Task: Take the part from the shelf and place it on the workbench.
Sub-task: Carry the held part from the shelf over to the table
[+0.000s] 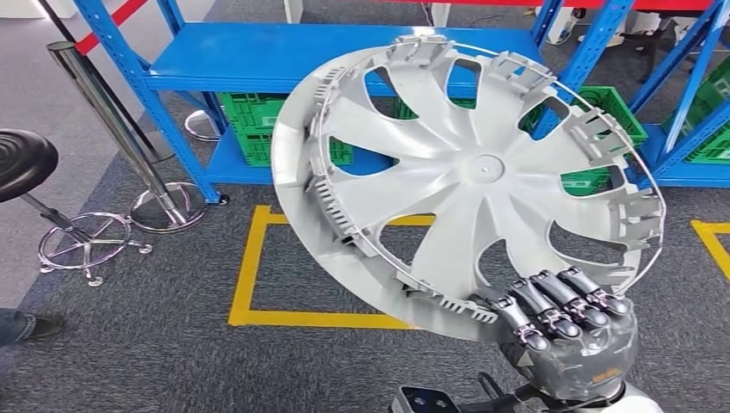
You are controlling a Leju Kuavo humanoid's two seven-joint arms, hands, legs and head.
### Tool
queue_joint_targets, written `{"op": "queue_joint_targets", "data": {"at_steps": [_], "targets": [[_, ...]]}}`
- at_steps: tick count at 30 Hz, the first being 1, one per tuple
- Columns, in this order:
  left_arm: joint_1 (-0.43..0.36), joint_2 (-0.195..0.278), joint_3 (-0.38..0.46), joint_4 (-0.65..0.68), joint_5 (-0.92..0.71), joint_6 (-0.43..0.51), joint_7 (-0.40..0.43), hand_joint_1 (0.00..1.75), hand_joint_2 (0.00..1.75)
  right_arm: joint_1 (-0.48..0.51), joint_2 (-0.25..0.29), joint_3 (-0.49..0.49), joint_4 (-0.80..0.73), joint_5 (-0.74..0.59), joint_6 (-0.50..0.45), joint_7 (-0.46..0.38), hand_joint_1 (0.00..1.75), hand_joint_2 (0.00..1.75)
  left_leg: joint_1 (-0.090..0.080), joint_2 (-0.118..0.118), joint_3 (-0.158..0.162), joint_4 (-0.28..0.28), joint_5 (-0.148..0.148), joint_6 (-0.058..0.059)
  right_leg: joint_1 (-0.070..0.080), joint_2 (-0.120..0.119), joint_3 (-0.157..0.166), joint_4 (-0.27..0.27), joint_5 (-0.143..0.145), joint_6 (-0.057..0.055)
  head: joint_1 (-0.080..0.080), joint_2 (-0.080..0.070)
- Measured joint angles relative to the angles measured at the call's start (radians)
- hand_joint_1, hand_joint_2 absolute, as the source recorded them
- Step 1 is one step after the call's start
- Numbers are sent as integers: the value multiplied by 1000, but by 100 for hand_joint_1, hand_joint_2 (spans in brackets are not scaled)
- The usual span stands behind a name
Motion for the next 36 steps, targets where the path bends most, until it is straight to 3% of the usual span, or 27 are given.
{"op": "queue_joint_targets", "data": {"at_steps": [2, 3, 4, 5, 6, 7, 9, 10, 11, 12, 13, 15, 17, 18, 20, 22, 25, 26, 27, 28, 30, 32, 36], "targets": [[-5, -4, 2, -1, 5, -3, 5, 0, 0, -4, 1, 0, 0, 0, 0, 1, 175, 175, -4, -2, -13, 6, 22, -5, 8, -1, 124, -170, -38, -11, 1, 0], [-6, -6, 3, -1, 6, -5, 7, 0, 0, -6, 2, 0, 0, 0, 0, 2, 175, 175, -5, -1, -17, 6, 32, -10, 10, -1, 157, -224, -59, -13, 1, 0], [-7, -6, 4, -1, 6, -7, 7, 0, 0, -7, 2, 0, 1, 0, 0, 2, 175, 175, -6, -1, -22, 4, 43, -15, 10, -1, 162, -249, -65, -15, 2, 0], [-8, -6, 5, -1, 5, -10, 8, 0, 0, -9, 2, 0, 1, 0, 0, 3, 175, 175, -5, -2, -27, 3, 49, -21, 9, -2, 153, -251, -60, -19, 3, 0], [-10, -6, 6, -1, 3, -12, 8, 0, 0, -10, 3, 0, 2, 0, 0, 4, 175, 175, -4, -3, -31, 8, 35, -29, 6, -4, 142, -250, -50, -25, 3, 0], [-12, -6, 6, -1, -1, -15, 8, 0, 0, -12, 3, 0, 3, 0, 0, 4, 175, 175, -2, -4, -35, 27, 2, -37, 3, -6, 131, -251, -38, -30, 1, 0], [-15, -6, 6, -1, -9, -19, 8, 0, 0, -13, 5, 0, 6, 0, 0, 4, 175, 175, 6, -4, -43, 126, -111, -54, 1, -9, 105, -250, -14, -35, -6, 0], [-16, -6, 6, -1, -11, -20, 8, 0, 0, -13, 5, 0, 7, 0, 0, 4, 175, 175, 10, -4, -46, 195, -154, -61, 1, -10, 92, -248, -3, -35, -8, 0], [-17, -6, 7, -1, -13, -21, 8, 0, 0, -13, 5, 1, 8, 0, 0, 4, 175, 175, 14, -4, -46, 257, -171, -66, 1, -11, 79, -244, 8, -34, -8, 0], [-17, -6, 7, -1, -13, -23, 8, 0, 0, -13, 5, 1, 9, 0, 0, 4, 175, 175, 17, -4, -39, 293, -162, -69, 1, -11, 65, -238, 17, -32, -9, 0], [-16, -6, 7, -1, -14, -26, 8, 0, 0, -13, 5, 1, 9, 0, 0, 4, 175, 175, 19, -4, -18, 292, -137, -71, 0, -11, 52, -231, 24, -30, -9, 0], [-12, -6, 7, -1, -15, -37, 8, 0, 0, -13, 5, 1, 9, 0, -1, 3, 175, 175, 25, -4, 62, 183, -95, -70, 0, -12, 25, -213, 32, -25, -9, 0], [-7, -6, 7, -1, -19, -39, 8, 0, 0, -13, 6, 1, 9, 0, -1, 2, 175, 175, 24, -5, 135, 56, -100, -62, 2, -12, 6, -199, 39, -16, -10, 0], [-5, -5, 7, -1, -21, -32, 9, 0, 0, -12, 7, 0, 9, 0, -1, 2, 175, 175, 23, -5, 149, 26, -112, -57, 3, -12, -2, -195, 44, -10, -10, 0], [4, 0, 9, -3, -14, 8, 16, 0, 0, -3, 8, -2, 3, 0, -1, 1, 175, 175, 24, -3, 148, 4, -117, -46, 4, -12, -16, -190, 51, 1, -9, 0], [24, 17, 16, -10, 4, 71, 27, 0, 0, 17, 8, -4, -9, 0, -1, 8, 175, 175, 29, -1, 143, -11, -112, -30, 5, -8, -42, -157, 24, 10, -4, 0], [69, 76, 28, -48, 23, 154, 30, 0, 0, 46, 5, -8, -28, 0, -1, 32, 175, 175, 29, 5, 126, -15, -100, -14, 3, -1, -122, 24, -74, 18, 7, 0], [83, 100, 32, -68, 23, 170, 35, 0, 0, 54, 3, -11, -32, 0, -1, 38, 175, 175, 27, 7, 121, -14, -98, -13, 2, 0, -142, 79, -93, 19, 7, 0], [94, 123, 34, -90, 18, 179, 47, 0, 0, 61, 2, -16, -36, 0, -1, 42, 175, 175, 26, 8, 117, -12, -95, -13, 2, -1, -146, 101, -94, 19, 8, 0], [101, 144, 35, -115, 7, 185, 65, 0, 0, 69, 0, -22, -40, 0, -1, 42, 175, 175, 25, 8, 114, -10, -94, -14, 1, -1, -131, 83, -77, 19, 8, 0], [107, 177, 34, -174, -33, 187, 115, 0, 0, 82, 0, -40, -51, 0, -1, 34, 175, 175, 24, 5, 110, -3, -94, -16, 0, -1, -54, -47, -18, 15, 10, 0], [109, 202, 32, -234, -69, 189, 159, 0, 0, 92, 0, -57, -63, 0, -1, 22, 175, 175, 19, 3, 102, 8, -94, -22, 1, -1, 9, -158, 10, 9, 13, 0], [126, 245, 36, -342, -33, 214, 190, 0, 0, 118, 8, -79, -85, 1, -1, -9, 175, 175, 15, 4, 87, 23, -97, -42, -1, 1, 14, -181, 12, -9, 8, 0]]}}
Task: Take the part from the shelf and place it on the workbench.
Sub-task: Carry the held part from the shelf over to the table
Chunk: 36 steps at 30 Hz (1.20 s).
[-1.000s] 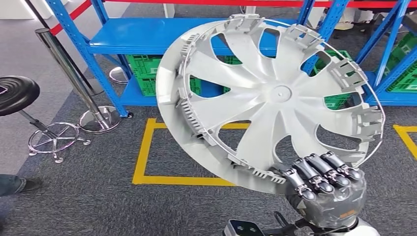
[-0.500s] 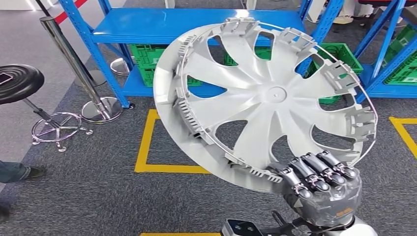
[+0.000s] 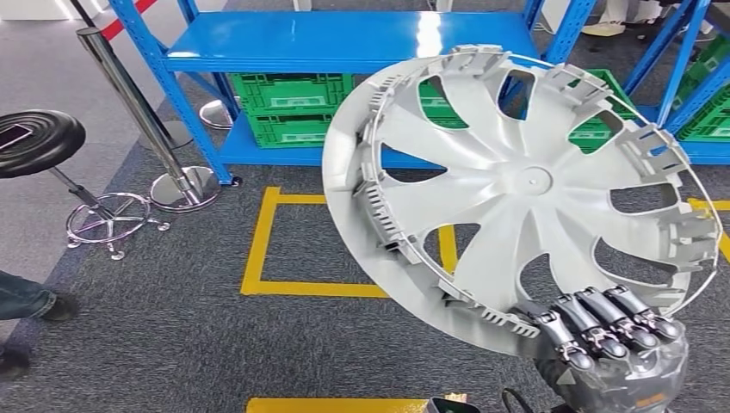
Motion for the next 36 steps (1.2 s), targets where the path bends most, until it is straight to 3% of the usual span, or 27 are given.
{"op": "queue_joint_targets", "data": {"at_steps": [2, 4, 5, 6, 7, 8, 10, 11, 13, 17, 25, 32, 36], "targets": [[1, 15, -4, -41, 6, -2, 21, 0, 0, 15, 15, -17, -11, 0, 0, -19, 175, 175, 2, -1, -24, 58, -44, -12, -4, -5, -3, -3, 6, -10, -6, 0], [0, 27, -10, -72, 6, -3, 35, 0, 0, 25, 29, -31, -21, 0, 0, -27, 175, 175, 4, -1, -74, 186, -114, -22, -3, -10, -9, -3, 9, -16, -11, 0], [-2, 33, -13, -84, 5, -3, 37, 0, 0, 28, 33, -37, -24, 0, 0, -28, 175, 175, 4, -1, -94, 245, -138, -24, -3, -11, -11, -3, 10, -18, -11, 0], [-3, 38, -15, -95, 5, -3, 38, 0, 0, 30, 37, -42, -26, 0, 0, -29, 175, 175, 4, -1, -100, 275, -143, -25, -3, -11, -13, -2, 11, -19, -12, 0], [-3, 43, -17, -103, 5, -4, 40, 0, 0, 33, 41, -46, -27, 0, 0, -29, 175, 175, 4, -1, -89, 268, -129, -24, -3, -11, -14, 0, 12, -19, -12, 0], [-2, 46, -18, -110, 6, -3, 41, 0, 0, 36, 44, -49, -28, 0, 0, -30, 175, 175, 4, -1, -62, 222, -98, -21, -3, -10, -14, 1, 13, -18, -12, 0], [2, 51, -17, -119, 25, 6, 34, 0, 0, 40, 48, -53, -32, 0, 0, -28, 175, 175, 3, -4, 2, 87, -33, -14, -1, -8, -17, 5, 14, -16, -12, 0], [3, 52, -15, -121, 44, 10, 18, 0, 0, 42, 50, -54, -35, 0, 0, -24, 175, 175, 2, -5, 23, 34, -16, -10, 1, -7, -21, 7, 16, -13, -13, 0], [-2, 45, -7, -109, 85, -2, -44, 0, 0, 43, 50, -54, -40, 0, 0, -12, 175, 175, 1, -7, 30, -5, -15, -7, 5, -7, -35, 14, 18, -12, -12, 0], [-22, -2, 14, -34, 123, -54, -139, 0, 0, 48, 50, -54, -46, 0, 0, 1, 175, 175, -1, -6, 22, -11, -15, -1, 4, -6, -45, 12, 27, -10, -9, 0], [-63, -78, 37, 67, 112, -95, -148, 0, 0, 81, 50, -54, -59, 0, 0, 14, 175, 175, -5, -4, 16, -9, -8, 11, 0, -3, -47, 2, 41, 8, -9, 0], [-65, -105, 102, 117, 155, -7, -188, 0, 0, 95, 45, -56, -74, 0, 0, 44, 175, 175, -6, -2, 14, -9, -6, 13, -2, -1, -48, 2, 43, 10, -9, 0], [-53, -106, 155, 132, 173, 131, -339, 0, 0, 93, 32, -56, -76, 0, 0, 55, 175, 175, -5, -2, 14, -9, -5, 13, -1, -2, -49, 4, 43, 9, -9, 0]]}}
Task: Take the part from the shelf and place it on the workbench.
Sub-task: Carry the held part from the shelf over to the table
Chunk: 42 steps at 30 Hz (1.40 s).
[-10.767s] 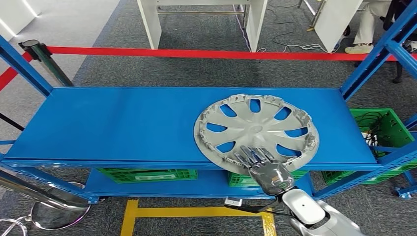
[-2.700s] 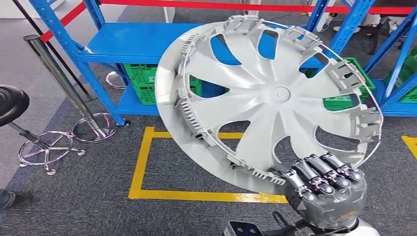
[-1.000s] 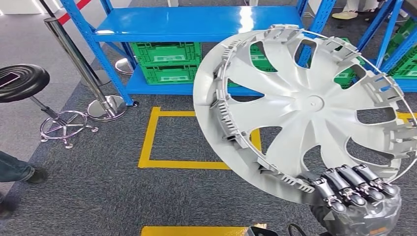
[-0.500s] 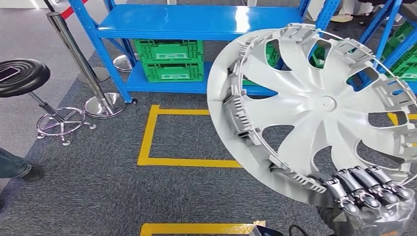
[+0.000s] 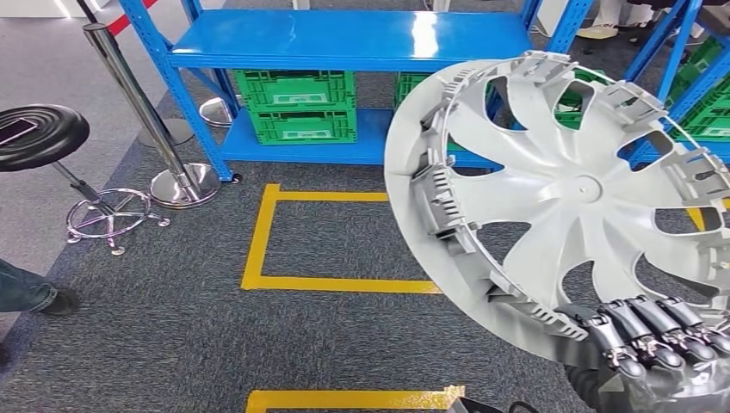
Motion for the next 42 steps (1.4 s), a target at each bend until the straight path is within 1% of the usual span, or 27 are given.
{"op": "queue_joint_targets", "data": {"at_steps": [2, 4, 9, 13, 16, 18, 19, 20, 21, 22, 23, 25, 26, 27, 28, 30, 33, 35, 38, 42], "targets": [[7, 6, 28, 1, 4, 79, -119, 0, 0, 0, -4, 0, -3, 0, 0, -4, 175, 175, 0, 0, 0, 0, 0, 0, 0, 0, -1, 1, 0, 0, 0, 0], [10, 16, 51, 1, 7, 125, -213, 0, 0, 0, -6, 0, -6, 0, 0, -10, 175, 175, 0, 0, 0, 0, 0, 0, 0, 0, -1, 1, 0, 0, 0, 0], [21, 39, 92, 1, 10, 181, -316, 0, 0, 1, -8, -4, -15, 0, 0, -22, 175, 175, 1, 0, 0, 0, 1, -1, 1, 0, -1, 1, 0, 0, 0, 0], [50, 55, 124, -11, -30, 268, -442, 0, 0, 4, -8, -21, -31, 0, 0, -32, 175, 175, 1, 1, 0, 0, 1, -1, 1, 0, -2, 1, 0, 0, 0, 0], [94, 76, 200, -41, -154, 289, -530, 0, 0, 8, -8, -36, -45, 0, 0, -33, 175, 175, 1, 1, -1, 0, 0, -1, 1, 1, -2, 1, 0, 0, 0, 0], [143, 104, 284, -108, -271, 292, -550, 0, 0, 19, -8, -45, -55, 0, 0, -29, 175, 175, 1, 2, -3, 0, 0, 0, 1, 1, -3, 1, 0, -1, 0, 0], [171, 122, 333, -159, -332, 294, -551, 0, 0, 25, -8, -50, -62, 0, 0, -28, 175, 175, 1, 1, -4, 0, 0, 0, 1, 0, -3, 1, 0, -1, 0, 0], [199, 131, 388, -219, -392, 295, -549, 0, 0, 33, -6, -57, -69, 0, 0, -33, 175, 175, 0, 1, -4, 0, 0, 0, 0, 0, -4, 1, 0, 0, 0, 0], [220, 124, 456, -272, -462, 297, -546, 0, 0, 42, 1, -68, -77, 0, 0, -47, 175, 175, -2, 0, -4, 0, 1, 2, -1, -2, -6, 1, 0, 0, 0, 0], [229, 95, 535, -313, -554, 298, -539, 0, 0, 53, 16, -79, -87, 0, 0, -73, 175, 175, -4, -1, -5, 1, 3, 3, -2, -3, -8, 1, 0, 0, -2, 0], [228, 54, 631, -337, -666, 299, -530, 0, 0, 62, 35, -90, -97, 0, 0, -102, 175, 175, -5, -3, -7, 1, 5, 5, -3, -5, -10, 2, 1, 0, -2, 0], [213, -44, 870, -352, -906, 301, -511, 0, 0, 76, 75, -104, -114, 0, -1, -145, 175, 175, -5, -3, -13, 1, 6, 5, -3, -5, -13, 3, 4, 1, -1, 0], [208, -87, 995, -357, -983, 301, -506, 0, 0, 81, 88, -107, -120, 0, -2, -154, 175, 175, -4, -1, -14, 2, 6, 5, -3, -2, -14, 3, 5, 1, 2, 0], [204, -127, 1117, -360, -1015, 300, -499, 0, 0, 85, 100, -112, -125, 0, -2, -158, 175, 175, -4, 3, -14, 2, 5, 5, -3, 2, -14, 2, 7, 2, 3, 0], [195, -163, 1224, -353, -1001, 292, -485, 0, 0, 88, 110, -115, -130, 0, -2, -158, 175, 175, -4, 6, -14, 2, 5, 5, -3, 6, -15, 2, 8, 2, 3, 0], [168, -200, 1393, -311, -880, 240, -426, 0, 0, 88, 123, -119, -134, 0, -2, -150, 175, 175, -4, 8, -14, 2, 5, 6, -3, 7, -15, 2, 9, 2, 3, 0], [131, -219, 1616, -207, -646, 64, -282, 0, 0, 83, 127, -119, -131, 0, -2, -124, 175, 175, -3, 8, -14, 2, 6, 5, -2, 6, -16, 2, 9, 2, 3, 0], [124, -224, 1738, -149, -562, -26, -217, 0, 0, 76, 127, -118, -127, 0, -2, -112, 175, 175, -2, 8, -14, 2, 7, 4, -2, 7, -16, 2, 9, 1, 3, 0], [122, -228, 1855, -91, -528, -73, -189, 0, 0, 69, 127, -116, -122, 0, -2, -104, 175, 175, -2, 8, -14, 2, 7, 4, -1, 6, -17, 2, 9, 1, 3, 0], [109, -229, 1945, -41, -519, -89, -170, 0, 0, 60, 124, -114, -111, 0, -2, -97, 175, 175, -2, 8, -15, 2, 7, 4, -1, 5, -17, 2, 9, 1, 3, 0]]}}
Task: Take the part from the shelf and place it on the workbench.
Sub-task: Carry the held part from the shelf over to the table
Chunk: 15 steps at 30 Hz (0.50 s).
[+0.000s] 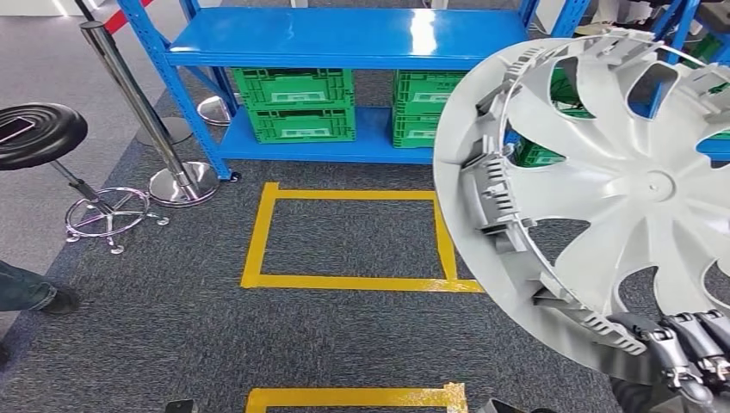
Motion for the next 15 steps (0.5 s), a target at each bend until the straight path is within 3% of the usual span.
{"op": "queue_joint_targets", "data": {"at_steps": [8, 15], "targets": [[-8, -1, 67, 39, 1, -17, 19, 0, 0, -7, -4, 2, 7, 0, 0, 9, 175, 175, 0, 0, 0, 0, 0, 0, 0, 0, 0, 0, 0, 0, 0, 0], [-4, 1, 80, 69, -17, -136, 142, 0, 0, -22, -26, 22, 19, 0, 0, 37, 175, 175, 0, 0, 0, 0, 0, 0, 0, 0, 0, 0, 0, 0, 0, 0]]}}
